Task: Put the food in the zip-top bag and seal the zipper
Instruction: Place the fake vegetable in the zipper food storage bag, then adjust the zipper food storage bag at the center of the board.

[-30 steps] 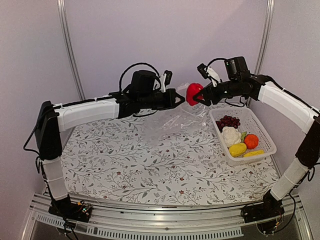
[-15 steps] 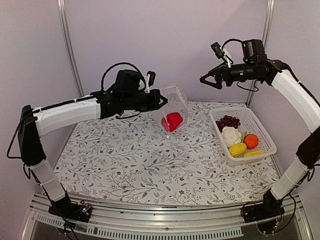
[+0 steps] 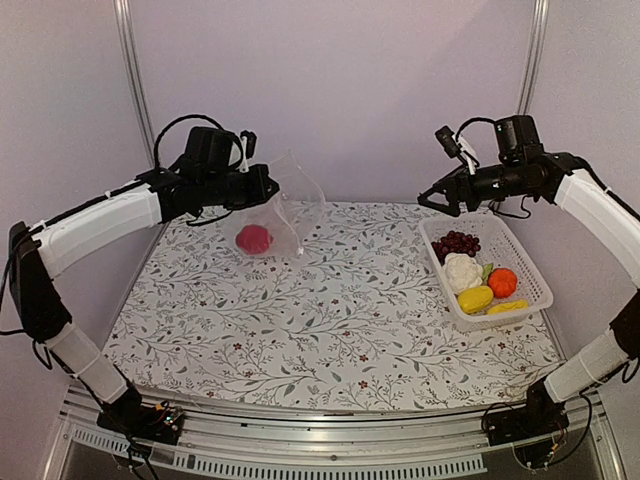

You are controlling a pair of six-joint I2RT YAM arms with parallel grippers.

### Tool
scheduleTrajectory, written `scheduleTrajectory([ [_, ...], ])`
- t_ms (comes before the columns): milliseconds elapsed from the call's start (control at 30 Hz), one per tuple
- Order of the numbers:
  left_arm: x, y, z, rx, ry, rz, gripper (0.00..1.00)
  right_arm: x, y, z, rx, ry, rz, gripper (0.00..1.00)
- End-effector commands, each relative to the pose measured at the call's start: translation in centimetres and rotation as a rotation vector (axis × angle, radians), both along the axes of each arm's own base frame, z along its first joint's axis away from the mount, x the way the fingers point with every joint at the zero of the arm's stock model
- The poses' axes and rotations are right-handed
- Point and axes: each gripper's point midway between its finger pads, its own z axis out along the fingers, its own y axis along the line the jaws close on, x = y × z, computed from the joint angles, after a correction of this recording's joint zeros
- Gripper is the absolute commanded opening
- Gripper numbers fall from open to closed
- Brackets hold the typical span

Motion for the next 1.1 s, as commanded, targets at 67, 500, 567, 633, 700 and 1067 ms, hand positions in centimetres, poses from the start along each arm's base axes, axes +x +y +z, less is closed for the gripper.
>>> scheduleTrajectory([
  [67, 0.4, -4.6, -3.1, -0.067, 0.062, -0.089, 0.0, 1.1, 6.8, 1.6, -0.003, -0.089, 0.085, 0.85],
  [500, -1.9, -9.7, -5.4, -0.017, 0.11, -0.208, 0.0, 5.5, 16.5, -6.0, -0.045, 0.076, 0.109, 0.87],
  [567, -2.3, -9.9, -5.4, 0.0, 0.109, -0.218, 0.0, 5.7, 17.2, -7.2, -0.067, 0.089, 0.103, 0.87],
  [633, -2.6, -9.8, -5.2, 0.026, 0.102, -0.217, 0.0, 6.3, 17.6, -8.5, -0.085, 0.107, 0.077, 0.84],
  [700, -3.1, -9.6, -5.1, 0.056, 0.091, -0.21, 0.0, 6.8, 17.8, -9.4, -0.086, 0.134, 0.059, 0.7],
  [1067, -5.0, -9.1, -8.2, 0.171, 0.075, 0.06, 0.51, 3.8, 19.3, -6.6, 0.11, 0.314, 0.08, 0.0],
])
